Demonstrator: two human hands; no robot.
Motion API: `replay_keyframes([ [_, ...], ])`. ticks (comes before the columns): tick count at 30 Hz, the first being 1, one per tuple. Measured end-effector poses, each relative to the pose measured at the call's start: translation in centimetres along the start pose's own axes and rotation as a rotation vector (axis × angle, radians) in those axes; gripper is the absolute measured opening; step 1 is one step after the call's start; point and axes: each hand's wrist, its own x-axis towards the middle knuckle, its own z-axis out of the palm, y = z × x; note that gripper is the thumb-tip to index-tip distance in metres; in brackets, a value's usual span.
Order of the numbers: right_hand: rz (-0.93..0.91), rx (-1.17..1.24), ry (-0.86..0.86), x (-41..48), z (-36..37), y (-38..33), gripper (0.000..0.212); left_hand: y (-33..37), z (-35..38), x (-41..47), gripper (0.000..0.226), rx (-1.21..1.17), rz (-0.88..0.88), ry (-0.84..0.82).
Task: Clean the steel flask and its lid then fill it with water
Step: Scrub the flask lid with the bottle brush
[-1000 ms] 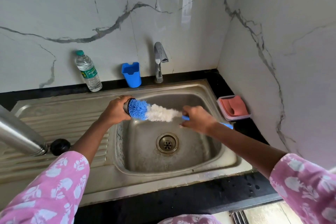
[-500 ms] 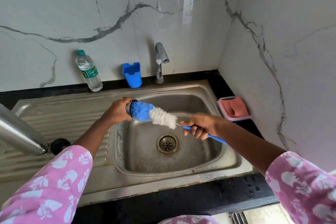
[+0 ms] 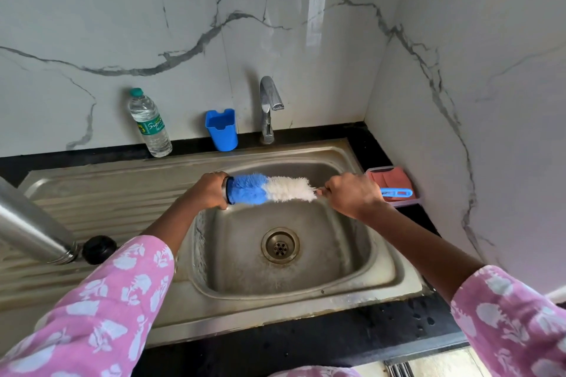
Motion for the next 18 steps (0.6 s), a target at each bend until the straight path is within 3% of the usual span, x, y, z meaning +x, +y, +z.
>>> replay_keyframes([
  [2, -0.022, -0.093, 0.045, -0.2, -0.1, 0.6, 0.032, -0.8, 0.0, -0.1, 0.069, 0.018, -0.051, -0.017],
  [5, 0.028, -0.061, 0.017, -0.4, 0.2, 1.8, 0.032, -1.6, 0.5, -0.3, 0.071, -0.162, -0.121, -0.023],
  [7, 0.066, -0.009, 0.003, -0.6, 0.7, 2.4, 0.033, -1.9, 1.0, -0.3, 0.055, -0.312, -0.153, -0.027],
  [12, 0.124, 0.127, 0.038, -0.4, 1.9, 3.1, 0.032, -2.0, 2.9, 0.0, 0.027, -0.866, -0.348, -0.033],
  [15, 0.135, 0.152, 0.061, -0.3, 2.1, 3.4, 0.031, -1.1, 3.4, 0.1, 0.027, -1.231, -0.461, 0.052],
  [18, 0.133, 0.129, 0.12, -0.4, 2.3, 3.4, 0.03, -0.1, 3.7, 0.1, 0.019, -1.418, -0.533, 0.087],
])
